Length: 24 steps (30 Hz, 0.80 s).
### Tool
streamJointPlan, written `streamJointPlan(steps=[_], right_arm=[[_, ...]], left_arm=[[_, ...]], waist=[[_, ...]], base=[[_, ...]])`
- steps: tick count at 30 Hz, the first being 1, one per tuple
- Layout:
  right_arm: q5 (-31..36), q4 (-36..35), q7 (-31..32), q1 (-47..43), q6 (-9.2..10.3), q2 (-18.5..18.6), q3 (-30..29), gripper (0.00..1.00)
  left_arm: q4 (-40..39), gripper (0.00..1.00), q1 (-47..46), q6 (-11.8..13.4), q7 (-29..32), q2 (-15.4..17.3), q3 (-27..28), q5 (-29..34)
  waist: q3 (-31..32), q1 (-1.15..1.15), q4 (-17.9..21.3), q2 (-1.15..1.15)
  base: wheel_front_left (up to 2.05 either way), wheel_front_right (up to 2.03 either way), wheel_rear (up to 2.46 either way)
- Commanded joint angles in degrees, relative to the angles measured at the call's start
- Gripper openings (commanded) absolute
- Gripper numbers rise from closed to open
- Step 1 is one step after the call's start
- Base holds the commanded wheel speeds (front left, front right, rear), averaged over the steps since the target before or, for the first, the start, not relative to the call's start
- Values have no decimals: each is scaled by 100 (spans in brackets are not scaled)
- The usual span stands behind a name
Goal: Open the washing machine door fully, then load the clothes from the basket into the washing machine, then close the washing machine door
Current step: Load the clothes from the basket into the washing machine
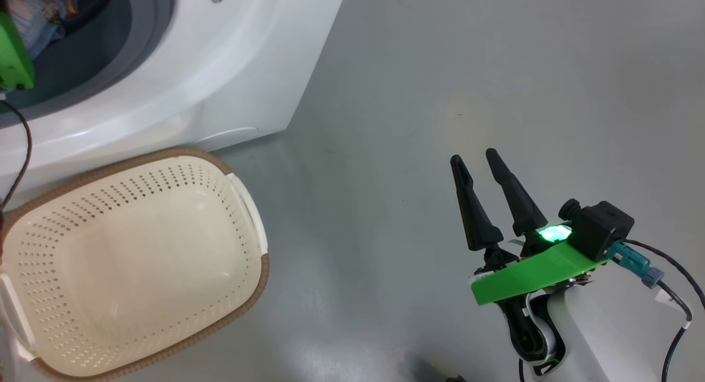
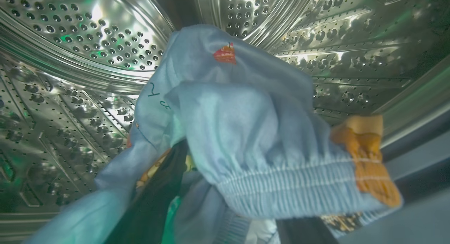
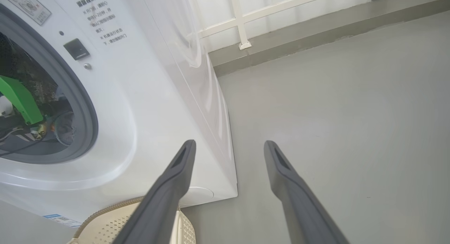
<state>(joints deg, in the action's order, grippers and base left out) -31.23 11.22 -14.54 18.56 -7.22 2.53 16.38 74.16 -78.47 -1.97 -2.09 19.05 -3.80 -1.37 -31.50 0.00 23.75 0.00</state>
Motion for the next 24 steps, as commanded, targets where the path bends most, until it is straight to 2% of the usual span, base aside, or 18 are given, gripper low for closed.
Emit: streamJointPlan(steps=[1,6,12,16,20,24], right_arm=[[-2,-123,-46,-27,-26,35,71,100],[24,-123,-46,-27,-26,35,52,100],[80,-108,-46,-47,-26,35,-10,100],[144,-114,-46,-50,-26,35,-66,100],[204,-113,-46,-59,-26,35,-117,100],[290,-100,-46,-65,-26,57,-148,100]], left_arm=[[-102,100,-103,-2,12,220,3,-28],[-83,100,-77,-6,-184,182,37,-146],[-120,100,211,-62,-1007,-12,186,-430],[-326,100,491,-80,-1246,-99,225,-528],[-746,100,749,-68,-1284,-166,322,-643],[-1828,100,1432,-7,-1288,-251,456,-697]], waist=[[8,0,-7,0],[33,0,-30,0],[137,0,-112,0],[187,0,-175,0],[233,0,-243,0],[352,0,-335,0]], base=[[0,0,0],[0,0,0],[0,0,0],[0,0,0],[0,0,0],[0,0,0]])
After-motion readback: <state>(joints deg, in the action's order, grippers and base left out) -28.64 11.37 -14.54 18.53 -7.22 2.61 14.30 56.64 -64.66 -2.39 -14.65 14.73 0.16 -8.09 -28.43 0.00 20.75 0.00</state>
